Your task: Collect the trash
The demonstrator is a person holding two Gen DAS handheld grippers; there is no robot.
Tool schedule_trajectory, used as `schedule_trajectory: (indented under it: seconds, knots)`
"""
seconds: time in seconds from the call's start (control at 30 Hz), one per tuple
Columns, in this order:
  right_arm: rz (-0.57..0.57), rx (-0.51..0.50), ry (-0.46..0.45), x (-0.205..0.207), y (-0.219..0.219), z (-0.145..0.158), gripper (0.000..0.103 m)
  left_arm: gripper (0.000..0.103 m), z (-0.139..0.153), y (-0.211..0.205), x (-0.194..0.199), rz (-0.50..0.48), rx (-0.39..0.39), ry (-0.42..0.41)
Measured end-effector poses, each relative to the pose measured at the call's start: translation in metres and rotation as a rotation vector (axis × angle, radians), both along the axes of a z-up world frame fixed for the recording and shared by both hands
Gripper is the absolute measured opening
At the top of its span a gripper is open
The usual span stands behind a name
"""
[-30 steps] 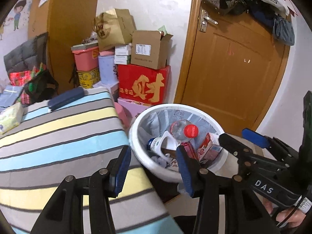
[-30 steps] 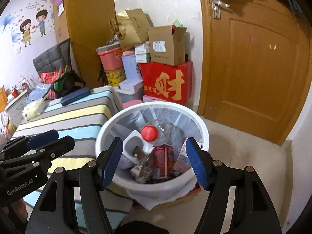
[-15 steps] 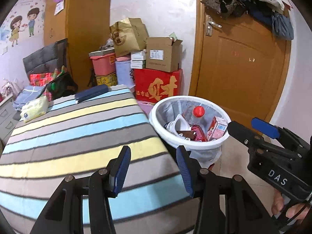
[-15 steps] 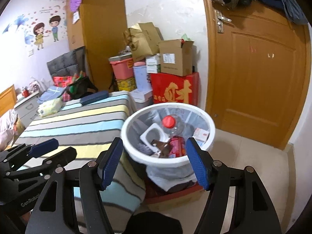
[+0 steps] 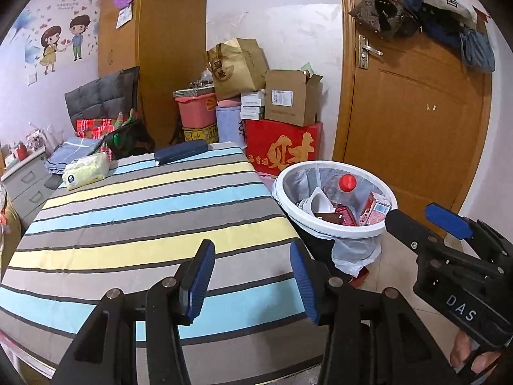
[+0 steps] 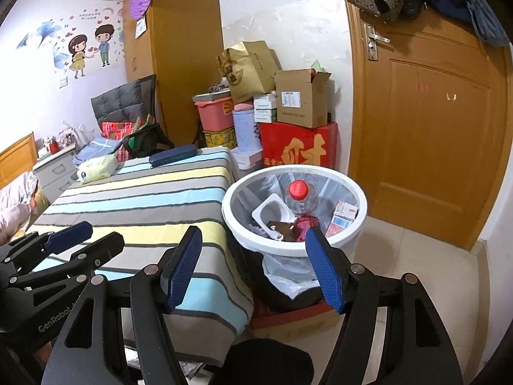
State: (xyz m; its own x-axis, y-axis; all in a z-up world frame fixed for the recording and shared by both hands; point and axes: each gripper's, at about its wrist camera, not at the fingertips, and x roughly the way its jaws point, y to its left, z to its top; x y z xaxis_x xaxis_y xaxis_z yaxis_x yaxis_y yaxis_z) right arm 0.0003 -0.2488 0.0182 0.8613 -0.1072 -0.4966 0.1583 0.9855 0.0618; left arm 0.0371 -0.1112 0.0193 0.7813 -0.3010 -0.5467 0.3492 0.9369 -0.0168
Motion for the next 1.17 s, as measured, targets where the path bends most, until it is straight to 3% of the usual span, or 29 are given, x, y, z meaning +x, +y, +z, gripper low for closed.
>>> schedule_trajectory:
  seconds: [1.17]
  knots:
    - [0.012, 0.002, -0.001, -0.0053, 0.006, 0.0027, 0.068, 0.049, 0.0026, 0.0026, -0.0066, -0.007, -0.02, 0.003]
